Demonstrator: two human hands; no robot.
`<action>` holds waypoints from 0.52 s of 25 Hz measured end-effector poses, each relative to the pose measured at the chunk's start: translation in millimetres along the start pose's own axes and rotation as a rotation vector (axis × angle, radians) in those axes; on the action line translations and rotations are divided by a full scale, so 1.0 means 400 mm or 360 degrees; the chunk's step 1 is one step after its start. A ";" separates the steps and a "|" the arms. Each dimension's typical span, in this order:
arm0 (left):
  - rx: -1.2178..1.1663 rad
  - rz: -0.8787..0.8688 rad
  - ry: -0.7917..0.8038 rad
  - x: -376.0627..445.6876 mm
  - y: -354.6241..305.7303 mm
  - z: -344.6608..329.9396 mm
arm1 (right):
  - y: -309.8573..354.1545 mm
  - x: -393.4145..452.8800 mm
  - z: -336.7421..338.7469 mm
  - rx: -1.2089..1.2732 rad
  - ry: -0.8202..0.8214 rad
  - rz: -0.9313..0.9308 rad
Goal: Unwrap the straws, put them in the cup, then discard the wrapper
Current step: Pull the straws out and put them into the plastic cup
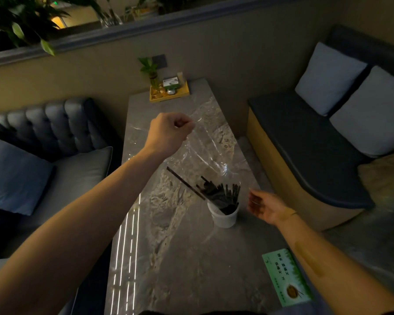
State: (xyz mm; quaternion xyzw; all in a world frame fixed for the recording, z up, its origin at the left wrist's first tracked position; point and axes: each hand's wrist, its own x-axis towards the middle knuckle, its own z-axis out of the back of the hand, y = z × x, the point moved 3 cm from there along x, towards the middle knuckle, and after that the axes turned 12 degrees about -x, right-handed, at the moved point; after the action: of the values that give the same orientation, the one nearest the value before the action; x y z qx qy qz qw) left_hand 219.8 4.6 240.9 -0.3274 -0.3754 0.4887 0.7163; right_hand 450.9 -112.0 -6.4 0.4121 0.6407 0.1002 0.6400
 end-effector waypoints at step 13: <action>-0.0187 -0.0061 -0.0146 -0.044 0.015 0.041 | 0.004 0.003 -0.006 -0.0018 0.0070 0.0046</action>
State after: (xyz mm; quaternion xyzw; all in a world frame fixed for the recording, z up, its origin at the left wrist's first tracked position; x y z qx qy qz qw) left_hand 199.0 -8.4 240.4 -0.3389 -0.4421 0.4666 0.6870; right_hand 449.4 -109.3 -6.0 0.4155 0.6480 0.1222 0.6265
